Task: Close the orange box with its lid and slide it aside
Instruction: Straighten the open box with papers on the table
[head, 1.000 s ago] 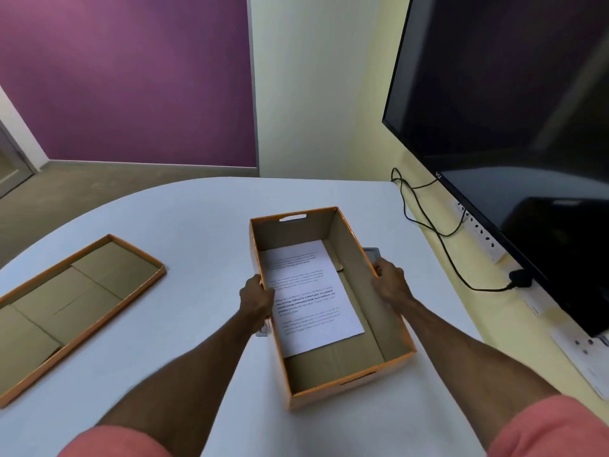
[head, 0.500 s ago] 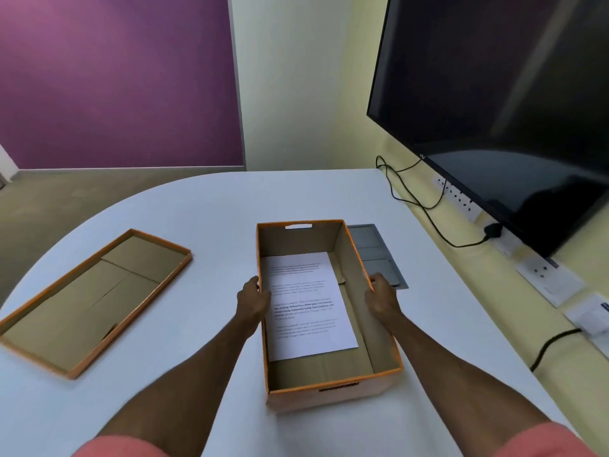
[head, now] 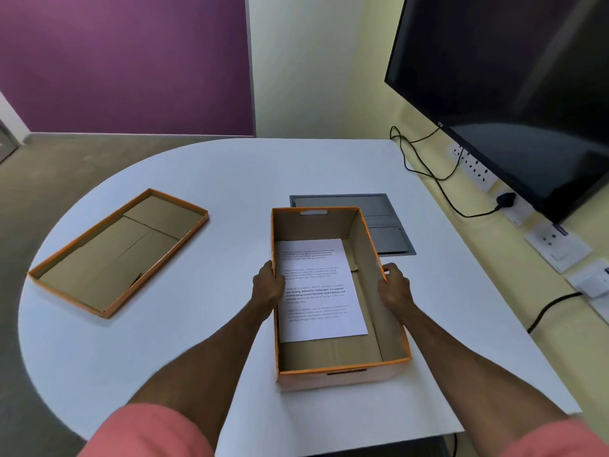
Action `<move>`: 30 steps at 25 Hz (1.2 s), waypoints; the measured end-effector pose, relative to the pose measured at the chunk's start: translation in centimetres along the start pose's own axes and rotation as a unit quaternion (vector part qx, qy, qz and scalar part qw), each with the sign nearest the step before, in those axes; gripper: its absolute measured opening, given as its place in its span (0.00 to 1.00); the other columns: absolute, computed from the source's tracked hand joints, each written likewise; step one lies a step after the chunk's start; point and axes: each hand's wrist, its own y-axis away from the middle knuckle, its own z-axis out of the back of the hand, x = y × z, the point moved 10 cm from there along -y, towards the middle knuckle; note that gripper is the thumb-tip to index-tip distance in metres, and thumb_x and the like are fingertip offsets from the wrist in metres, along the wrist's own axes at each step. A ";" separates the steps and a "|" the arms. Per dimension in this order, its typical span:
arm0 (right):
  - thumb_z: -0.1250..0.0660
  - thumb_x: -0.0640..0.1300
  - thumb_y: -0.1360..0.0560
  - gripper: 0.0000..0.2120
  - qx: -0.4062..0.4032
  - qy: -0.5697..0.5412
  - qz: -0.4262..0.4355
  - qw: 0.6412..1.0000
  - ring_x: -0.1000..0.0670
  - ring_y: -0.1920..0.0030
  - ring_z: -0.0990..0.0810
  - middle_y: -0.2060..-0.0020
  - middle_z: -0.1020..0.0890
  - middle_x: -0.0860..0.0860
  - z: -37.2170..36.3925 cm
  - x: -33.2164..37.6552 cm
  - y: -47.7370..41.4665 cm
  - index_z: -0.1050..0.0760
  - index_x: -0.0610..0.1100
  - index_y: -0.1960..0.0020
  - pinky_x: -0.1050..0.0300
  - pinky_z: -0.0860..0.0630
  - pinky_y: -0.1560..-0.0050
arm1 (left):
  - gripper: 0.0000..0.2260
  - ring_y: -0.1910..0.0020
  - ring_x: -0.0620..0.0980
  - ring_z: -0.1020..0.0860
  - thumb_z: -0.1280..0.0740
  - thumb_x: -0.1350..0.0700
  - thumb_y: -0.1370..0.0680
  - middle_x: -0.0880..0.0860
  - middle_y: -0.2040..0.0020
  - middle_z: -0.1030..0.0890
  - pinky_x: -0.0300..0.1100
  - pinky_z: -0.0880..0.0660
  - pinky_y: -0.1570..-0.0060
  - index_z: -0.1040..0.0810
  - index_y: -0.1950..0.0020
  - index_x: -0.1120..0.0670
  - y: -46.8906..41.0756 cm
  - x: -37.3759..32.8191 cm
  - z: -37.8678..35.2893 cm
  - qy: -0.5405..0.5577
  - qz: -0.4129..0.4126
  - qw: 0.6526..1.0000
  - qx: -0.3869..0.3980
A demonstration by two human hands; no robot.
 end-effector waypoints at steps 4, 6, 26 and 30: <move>0.43 0.33 0.20 0.14 0.017 0.003 0.003 1.000 0.45 0.59 0.24 0.44 0.21 0.35 -0.3 -0.3 -0.1 0.32 0.35 0.34 0.64 0.32 0.72 | 0.12 0.48 0.55 0.24 0.45 0.60 0.18 0.60 0.40 0.22 0.46 0.26 0.50 0.28 0.38 0.61 -0.1 1.0 -1.0 0.001 0.029 1.000 0.008; 0.43 0.33 0.20 0.14 0.026 0.001 -0.001 1.000 0.45 0.59 0.24 0.44 0.21 0.36 -0.5 -0.5 -0.2 0.32 0.35 0.34 0.63 0.31 0.72 | 0.13 0.45 0.56 0.24 0.46 0.61 0.18 0.60 0.37 0.23 0.44 0.27 0.50 0.30 0.36 0.61 0.0 1.4 -1.5 0.000 0.047 0.999 0.012; 0.43 0.57 0.21 0.27 -0.022 0.161 0.195 0.967 0.40 0.29 0.35 0.30 0.31 0.40 -1.1 7.3 0.3 0.36 0.40 0.29 0.45 0.35 0.28 | 0.30 0.23 0.59 0.38 0.41 0.53 0.18 0.58 0.20 0.42 0.52 0.39 0.25 0.52 0.20 0.57 1.7 -1.5 1.0 -0.086 -0.020 0.996 -0.034; 0.48 0.59 0.20 0.32 -0.007 0.200 0.260 0.945 0.41 0.22 0.46 0.23 0.40 0.40 -3.3 12.3 1.6 0.44 0.40 0.24 0.45 0.48 0.23 | 0.30 0.20 0.55 0.46 0.44 0.47 0.17 0.56 0.19 0.47 0.56 0.49 0.22 0.52 0.20 0.57 2.1 -3.5 4.7 -0.180 -0.046 0.979 -0.082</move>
